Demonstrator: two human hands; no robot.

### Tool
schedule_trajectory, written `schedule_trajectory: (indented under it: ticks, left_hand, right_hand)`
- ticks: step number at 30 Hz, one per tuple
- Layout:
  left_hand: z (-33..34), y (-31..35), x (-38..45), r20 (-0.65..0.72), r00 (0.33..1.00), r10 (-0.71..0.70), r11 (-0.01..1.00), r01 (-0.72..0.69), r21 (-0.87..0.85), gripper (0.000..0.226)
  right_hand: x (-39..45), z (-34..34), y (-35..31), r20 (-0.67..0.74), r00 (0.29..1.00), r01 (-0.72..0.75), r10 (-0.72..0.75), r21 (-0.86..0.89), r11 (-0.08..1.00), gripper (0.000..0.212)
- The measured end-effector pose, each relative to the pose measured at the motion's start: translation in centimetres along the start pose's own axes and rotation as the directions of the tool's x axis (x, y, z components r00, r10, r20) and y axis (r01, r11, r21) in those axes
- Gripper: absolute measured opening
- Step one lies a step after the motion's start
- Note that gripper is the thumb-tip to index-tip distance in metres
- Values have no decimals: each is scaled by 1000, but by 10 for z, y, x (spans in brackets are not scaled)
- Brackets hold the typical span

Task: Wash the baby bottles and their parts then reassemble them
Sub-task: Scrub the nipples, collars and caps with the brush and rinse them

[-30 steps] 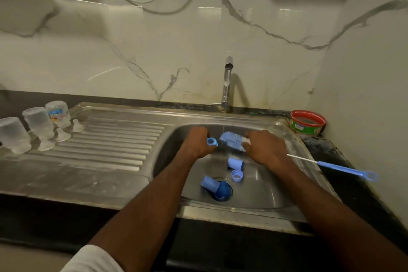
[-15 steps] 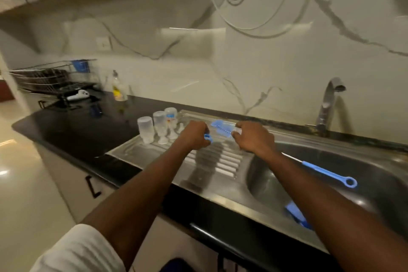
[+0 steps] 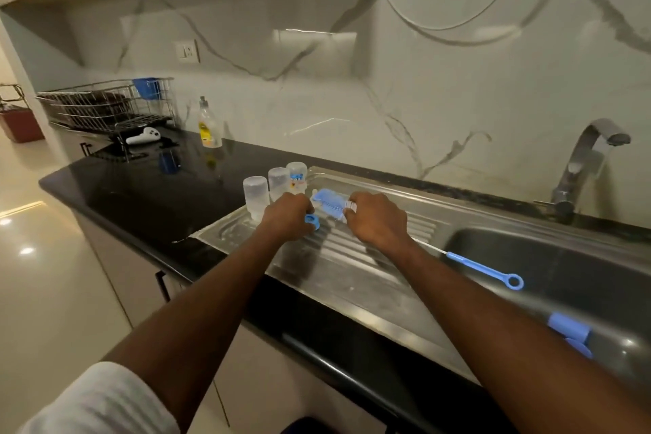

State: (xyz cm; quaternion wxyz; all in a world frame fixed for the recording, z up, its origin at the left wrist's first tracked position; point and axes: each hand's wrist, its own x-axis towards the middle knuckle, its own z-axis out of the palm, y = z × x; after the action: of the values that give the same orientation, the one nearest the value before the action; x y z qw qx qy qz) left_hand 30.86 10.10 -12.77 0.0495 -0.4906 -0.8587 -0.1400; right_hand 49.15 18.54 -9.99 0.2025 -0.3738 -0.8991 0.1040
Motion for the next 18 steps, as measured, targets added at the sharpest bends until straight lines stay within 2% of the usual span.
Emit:
schedule_trajectory:
  ticks: [4,7,10,14,18]
  left_hand:
    - [4,-1,4,63,998,-19,1000,18,19,40]
    - [-3,1,5,90,996,-15,999,10,51,51]
    - [-13,10,4,46,998,44,997,-47,61,58]
    - [-19,37,10,-15,990,141,989,-140,50,49]
    - [-17,89,17,-83,978,189,978,-195,-76,38]
  right_hand:
    - [1,2,6,-6,1000,-7,7,-4,1000,30]
    - [-1,0,12,-6,1000,-5,5,-18,1000,30]
    - [-3,-2,21,-18,1000,-23,23,-4,1000,29]
    - [-10,-19,44,-40,998,-53,52,-22,998,30]
    - [-27,-54,78,-110,990,-89,87,-12,996,34]
